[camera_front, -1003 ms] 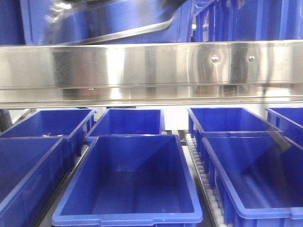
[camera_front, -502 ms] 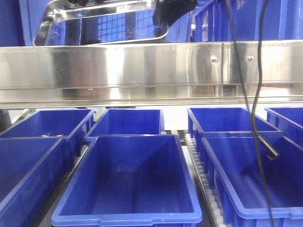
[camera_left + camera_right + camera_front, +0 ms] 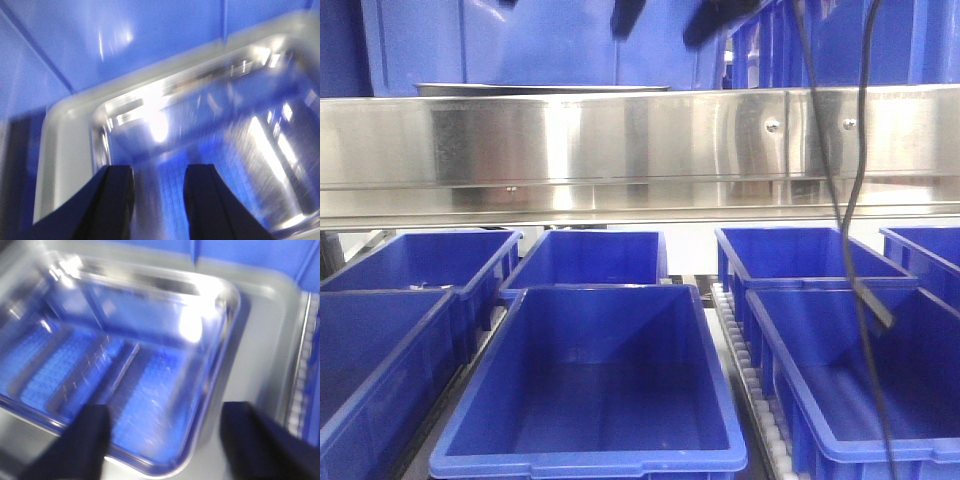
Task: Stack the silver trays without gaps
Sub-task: 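Open both grippers and withdraw them from the tray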
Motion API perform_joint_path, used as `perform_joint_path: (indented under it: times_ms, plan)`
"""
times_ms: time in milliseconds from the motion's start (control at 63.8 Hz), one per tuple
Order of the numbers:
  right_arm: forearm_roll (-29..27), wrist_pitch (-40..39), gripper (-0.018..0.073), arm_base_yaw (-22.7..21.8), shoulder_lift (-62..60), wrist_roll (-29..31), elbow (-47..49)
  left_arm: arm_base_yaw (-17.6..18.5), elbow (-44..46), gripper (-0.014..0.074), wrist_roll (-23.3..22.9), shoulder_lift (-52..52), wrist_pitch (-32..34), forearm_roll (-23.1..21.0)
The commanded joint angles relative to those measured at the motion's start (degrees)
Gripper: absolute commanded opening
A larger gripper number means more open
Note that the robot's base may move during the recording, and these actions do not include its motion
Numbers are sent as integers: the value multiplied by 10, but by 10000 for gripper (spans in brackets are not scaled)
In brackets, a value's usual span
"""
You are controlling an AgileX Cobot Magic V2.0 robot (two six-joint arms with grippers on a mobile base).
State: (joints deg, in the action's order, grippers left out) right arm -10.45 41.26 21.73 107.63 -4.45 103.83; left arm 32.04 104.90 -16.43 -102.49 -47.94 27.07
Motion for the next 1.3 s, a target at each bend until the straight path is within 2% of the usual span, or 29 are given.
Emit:
perform_joint_path:
  times_ms: [0,110,188,251,408,533,627,721,784,846,987,1082,1191,1285]
  plan:
    - [15,-12,214,0,-44,5,22,-2,22,128,-20,44,25,7]
    - [18,-30,55,0,-88,5,28,-2,43,-37,-20,92,40,13]
    - [21,-43,-102,0,-133,8,28,-2,50,-9,-20,134,50,35]
    - [26,-47,-73,0,-164,9,28,-2,50,-8,-20,175,52,43]
    - [39,-31,-80,0,-246,9,28,-2,45,-8,-19,272,48,44]
    - [39,-27,-80,0,-327,12,7,-2,-12,-8,-18,364,48,79]
    - [39,-36,-80,0,-406,40,-44,-2,-104,-10,-22,456,58,75]
    - [41,-45,-80,0,-485,53,-118,-2,-214,-20,-41,549,99,70]
    - [41,-63,-80,0,-556,55,-196,-2,-298,-20,-66,628,125,81]
    - [41,-93,-80,0,-625,55,-273,-2,-359,-20,-69,694,139,82]
    - [43,-125,-80,0,-763,56,-400,-2,-448,-20,-69,802,123,76]
    - [43,-128,-80,0,-828,55,-457,-2,-488,-20,-69,849,121,53]
    - [43,-135,-80,0,-872,55,-477,-2,-497,-20,-69,875,117,10]
    - [43,-133,-80,0,-883,55,-476,-2,-497,-20,-68,885,108,3]
